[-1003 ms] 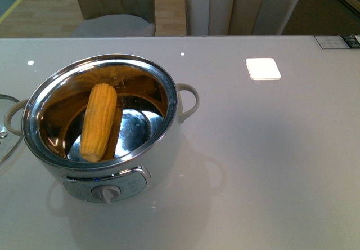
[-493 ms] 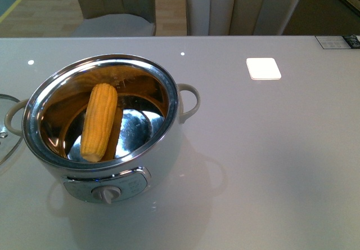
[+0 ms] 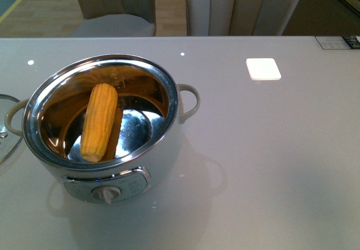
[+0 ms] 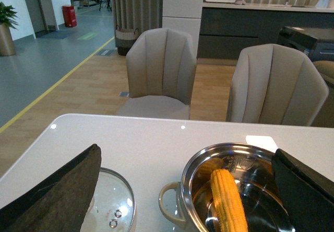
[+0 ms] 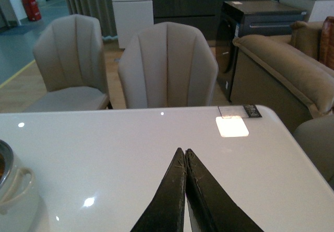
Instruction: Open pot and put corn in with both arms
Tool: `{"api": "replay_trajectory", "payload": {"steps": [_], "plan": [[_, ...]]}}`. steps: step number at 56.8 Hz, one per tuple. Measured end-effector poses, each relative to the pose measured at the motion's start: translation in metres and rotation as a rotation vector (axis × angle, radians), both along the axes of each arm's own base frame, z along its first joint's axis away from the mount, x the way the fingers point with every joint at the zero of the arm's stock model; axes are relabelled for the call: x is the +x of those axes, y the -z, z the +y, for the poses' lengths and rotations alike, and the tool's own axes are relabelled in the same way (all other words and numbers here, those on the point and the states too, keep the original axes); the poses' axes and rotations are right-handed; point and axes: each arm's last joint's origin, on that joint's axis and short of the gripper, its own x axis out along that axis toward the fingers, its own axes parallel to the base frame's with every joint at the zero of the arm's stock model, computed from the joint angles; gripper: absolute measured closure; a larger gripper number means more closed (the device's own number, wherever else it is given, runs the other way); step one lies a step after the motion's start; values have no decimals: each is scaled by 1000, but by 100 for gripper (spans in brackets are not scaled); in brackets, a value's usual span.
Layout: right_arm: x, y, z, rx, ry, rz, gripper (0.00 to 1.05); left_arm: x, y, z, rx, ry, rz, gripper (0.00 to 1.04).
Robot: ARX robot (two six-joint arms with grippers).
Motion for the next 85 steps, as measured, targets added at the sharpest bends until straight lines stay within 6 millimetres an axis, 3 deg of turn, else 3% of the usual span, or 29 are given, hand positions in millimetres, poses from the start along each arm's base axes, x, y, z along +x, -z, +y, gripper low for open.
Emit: {"api": "replay_trajectory", "payload": {"steps": [62, 85], "plan": [[-33, 1, 0, 0, -1, -1, 103, 0, 0, 0, 0, 0, 0, 7], [-34, 1, 0, -2, -1, -5, 101, 0, 0, 0, 0, 0, 0, 7]]}}
